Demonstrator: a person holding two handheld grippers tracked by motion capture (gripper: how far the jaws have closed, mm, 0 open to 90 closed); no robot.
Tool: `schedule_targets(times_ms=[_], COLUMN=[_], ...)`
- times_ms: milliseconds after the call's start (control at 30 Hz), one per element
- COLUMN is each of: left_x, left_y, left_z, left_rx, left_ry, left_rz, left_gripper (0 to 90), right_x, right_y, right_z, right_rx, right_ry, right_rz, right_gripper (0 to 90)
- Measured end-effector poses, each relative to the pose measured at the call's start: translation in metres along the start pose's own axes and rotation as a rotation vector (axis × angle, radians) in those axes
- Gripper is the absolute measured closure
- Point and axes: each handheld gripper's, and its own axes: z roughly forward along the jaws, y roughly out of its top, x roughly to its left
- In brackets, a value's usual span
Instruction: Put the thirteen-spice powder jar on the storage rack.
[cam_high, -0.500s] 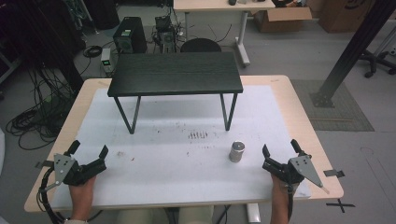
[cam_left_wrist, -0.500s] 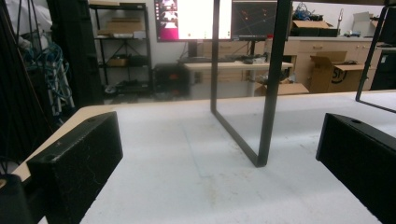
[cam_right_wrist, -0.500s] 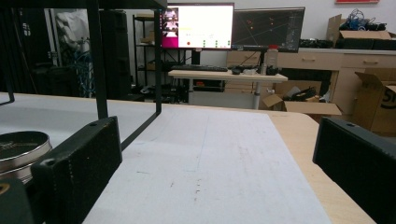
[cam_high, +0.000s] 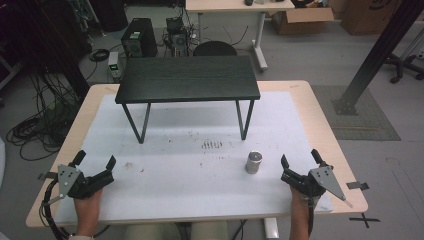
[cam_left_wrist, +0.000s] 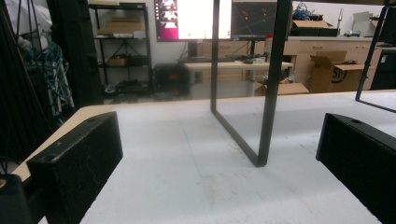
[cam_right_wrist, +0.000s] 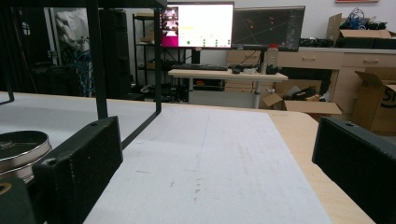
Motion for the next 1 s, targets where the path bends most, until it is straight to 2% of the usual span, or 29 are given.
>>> schedule_targets(times_ms=[700, 1000], left_x=[0.0, 0.0], left_y=[0.0, 0.0], left_z=[0.0, 0.0], left_rx=[0.004, 0.004], left_ry=[0.0, 0.0], left_rz=[0.0, 0.001], left_gripper=[0.8, 0.8], right_x=[-0.002, 0.002], right_y=[0.001, 0.019], right_z=[0.001, -0.003], right_rx=[0.009, -0.013], right_ry=[0.011, 0.034], right_rz=[0.006, -0.013], right_gripper=[1.5, 1.7])
